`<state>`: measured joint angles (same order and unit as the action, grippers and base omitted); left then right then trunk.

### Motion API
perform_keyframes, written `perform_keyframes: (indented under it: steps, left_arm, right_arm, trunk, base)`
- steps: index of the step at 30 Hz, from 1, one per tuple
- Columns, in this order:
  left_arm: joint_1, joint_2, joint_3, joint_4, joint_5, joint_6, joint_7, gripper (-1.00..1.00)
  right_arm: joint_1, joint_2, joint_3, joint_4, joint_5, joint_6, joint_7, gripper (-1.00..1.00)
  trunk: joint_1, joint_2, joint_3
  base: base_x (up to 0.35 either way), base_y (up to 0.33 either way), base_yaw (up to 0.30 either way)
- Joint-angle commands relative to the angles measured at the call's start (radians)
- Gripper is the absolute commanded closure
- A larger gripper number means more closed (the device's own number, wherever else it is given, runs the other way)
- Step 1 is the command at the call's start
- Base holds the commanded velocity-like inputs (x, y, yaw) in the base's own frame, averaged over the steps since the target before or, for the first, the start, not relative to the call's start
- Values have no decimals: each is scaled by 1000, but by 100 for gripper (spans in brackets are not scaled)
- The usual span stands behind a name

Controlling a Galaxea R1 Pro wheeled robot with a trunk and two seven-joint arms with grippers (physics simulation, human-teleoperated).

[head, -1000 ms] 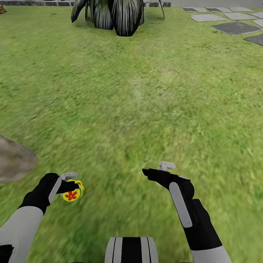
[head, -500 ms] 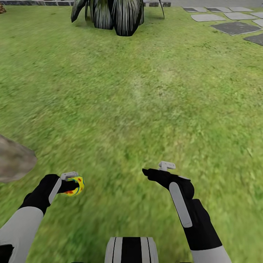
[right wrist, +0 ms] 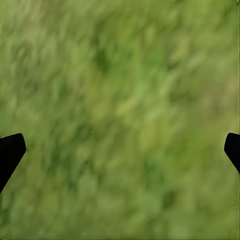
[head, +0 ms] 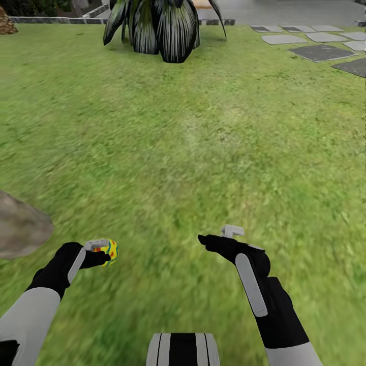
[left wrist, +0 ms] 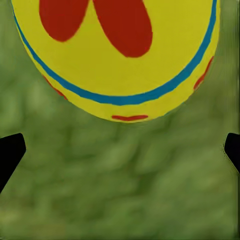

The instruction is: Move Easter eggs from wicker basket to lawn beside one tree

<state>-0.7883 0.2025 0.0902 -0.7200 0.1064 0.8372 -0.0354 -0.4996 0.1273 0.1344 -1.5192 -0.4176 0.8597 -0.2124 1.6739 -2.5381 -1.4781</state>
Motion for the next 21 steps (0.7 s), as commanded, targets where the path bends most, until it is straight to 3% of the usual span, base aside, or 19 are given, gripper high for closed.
perform_keyframes:
  steps: [1,7,18,21]
  left_arm:
    - [0,0,2,-1,6,5,1,-100]
    - [-1,0,4,8,4,7,5,-100]
    - [-5,4,5,13,-1,57,8,-100]
    - [-5,5,5,13,-2,59,9,-100]
  right_arm:
    - [-1,0,1,-1,-10,3,-10,-100]
    - [-1,0,1,-1,-10,3,-10,-100]
    - [-1,0,1,-1,-10,2,-10,-100]
    - [-1,0,1,-1,-10,3,-10,-100]
  trunk:
    - [0,0,-1]
    - [0,0,-1]
    - [-5,2,42]
    - [-6,3,54]
  base:
    - [0,0,0]
    - [0,0,0]
    - [-3,0,0]
    - [-189,0,0]
